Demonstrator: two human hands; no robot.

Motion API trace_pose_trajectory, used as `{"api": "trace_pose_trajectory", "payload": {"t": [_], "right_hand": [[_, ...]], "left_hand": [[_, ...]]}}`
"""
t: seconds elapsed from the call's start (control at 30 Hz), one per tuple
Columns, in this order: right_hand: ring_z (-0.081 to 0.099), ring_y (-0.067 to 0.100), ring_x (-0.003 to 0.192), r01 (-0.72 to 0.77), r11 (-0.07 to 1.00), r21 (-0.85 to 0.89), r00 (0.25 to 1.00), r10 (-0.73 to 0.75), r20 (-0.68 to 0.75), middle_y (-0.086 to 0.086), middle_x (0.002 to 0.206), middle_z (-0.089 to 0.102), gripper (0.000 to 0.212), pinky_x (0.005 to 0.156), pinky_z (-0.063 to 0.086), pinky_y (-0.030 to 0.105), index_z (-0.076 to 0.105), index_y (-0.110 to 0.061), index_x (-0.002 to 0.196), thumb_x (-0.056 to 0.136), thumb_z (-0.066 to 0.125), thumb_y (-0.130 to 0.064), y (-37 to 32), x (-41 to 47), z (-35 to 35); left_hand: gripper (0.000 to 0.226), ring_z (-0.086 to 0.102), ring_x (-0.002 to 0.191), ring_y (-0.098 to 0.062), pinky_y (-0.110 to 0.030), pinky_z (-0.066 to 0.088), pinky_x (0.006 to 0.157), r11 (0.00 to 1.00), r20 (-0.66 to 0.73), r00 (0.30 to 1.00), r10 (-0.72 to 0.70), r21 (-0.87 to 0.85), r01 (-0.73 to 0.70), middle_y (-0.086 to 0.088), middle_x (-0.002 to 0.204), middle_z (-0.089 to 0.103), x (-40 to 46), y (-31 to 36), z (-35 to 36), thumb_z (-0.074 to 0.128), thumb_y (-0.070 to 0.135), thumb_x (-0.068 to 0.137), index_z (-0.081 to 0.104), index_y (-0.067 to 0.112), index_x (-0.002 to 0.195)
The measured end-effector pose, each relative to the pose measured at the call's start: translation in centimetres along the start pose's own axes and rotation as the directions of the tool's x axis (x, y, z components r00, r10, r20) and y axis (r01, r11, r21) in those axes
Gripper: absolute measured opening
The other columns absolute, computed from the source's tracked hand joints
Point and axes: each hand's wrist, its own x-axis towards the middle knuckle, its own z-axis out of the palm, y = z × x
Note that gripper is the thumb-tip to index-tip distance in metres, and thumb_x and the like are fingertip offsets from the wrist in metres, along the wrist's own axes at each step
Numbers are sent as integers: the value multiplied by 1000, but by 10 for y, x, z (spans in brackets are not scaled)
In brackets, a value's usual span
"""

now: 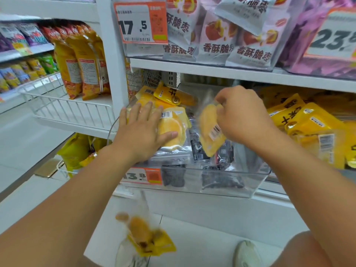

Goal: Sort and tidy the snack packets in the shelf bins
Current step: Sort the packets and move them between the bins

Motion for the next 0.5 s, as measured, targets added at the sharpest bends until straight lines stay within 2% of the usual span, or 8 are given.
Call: {"api": "trace_pose_trajectory", "payload": {"t": [0.07, 0.13, 0.23, 0.3, 0.4, 0.43, 0.5], "right_hand": [[59, 18, 76, -36, 939, 343, 999, 20, 48, -2, 80, 61, 23, 77, 52, 36, 68, -16, 117, 97, 57, -14, -6, -2, 13], [54, 10, 67, -109, 834, 542, 994, 87, 65, -8, 72, 58, 23, 72, 51, 33, 68, -18, 119, 98, 58, -16, -8, 0, 28], [68, 23, 84, -256, 595, 762, 951, 295, 89, 1, 90, 69, 21, 72, 58, 39, 69, -18, 115, 97, 59, -15, -7, 6, 37], [68, 26, 89, -246, 462, 852, 934, 349, 80, 6, 96, 70, 19, 73, 56, 37, 70, -16, 111, 97, 57, -12, -10, 9, 31], [68, 21, 86, -237, 271, 933, 941, 303, 151, 7, 100, 71, 17, 70, 56, 33, 67, -21, 103, 100, 55, -9, -26, 7, 29], [68, 20, 87, -268, 233, 935, 937, 287, 198, 6, 101, 71, 17, 71, 57, 32, 66, -21, 102, 99, 56, -7, -33, 4, 36], [68, 20, 91, -346, 270, 898, 920, 284, 269, 6, 101, 70, 17, 78, 60, 33, 65, -18, 109, 96, 63, -7, -45, 1, 55]], "left_hand": [[92, -7, 154, -26, -53, -9, 121, 1000, -26, 1000, 13, -14, -13, 1, 168, -2, 0, -1, 4, 13, 83, 82, 4, 34, 159], [85, -2, 154, -25, -50, -6, 122, 997, -68, 997, 27, -65, -31, -1, 168, 4, -1, -4, 4, 19, 75, 90, 9, 28, 160], [73, 12, 152, -26, -44, 6, 125, 982, -209, 977, 49, -166, -85, -8, 163, 23, -3, -11, -1, 36, 58, 100, 25, 12, 156], [62, 20, 149, -26, -37, 12, 123, 969, -301, 952, 56, -212, -124, -9, 158, 32, -7, -13, -7, 43, 45, 103, 33, 9, 152], [45, 33, 139, -21, -25, 20, 113, 944, -391, 919, 50, -282, -171, -8, 149, 45, -14, -16, -12, 40, 26, 105, 42, 10, 147], [43, 39, 133, -19, -25, 25, 110, 923, -412, 911, 30, -339, -184, -6, 143, 49, -16, -16, -14, 37, 25, 105, 45, 12, 145], [46, 48, 120, -16, -31, 38, 103, 856, -424, 904, -48, -484, -182, 0, 131, 56, -20, -18, -17, 33, 38, 102, 52, 17, 138]]}}
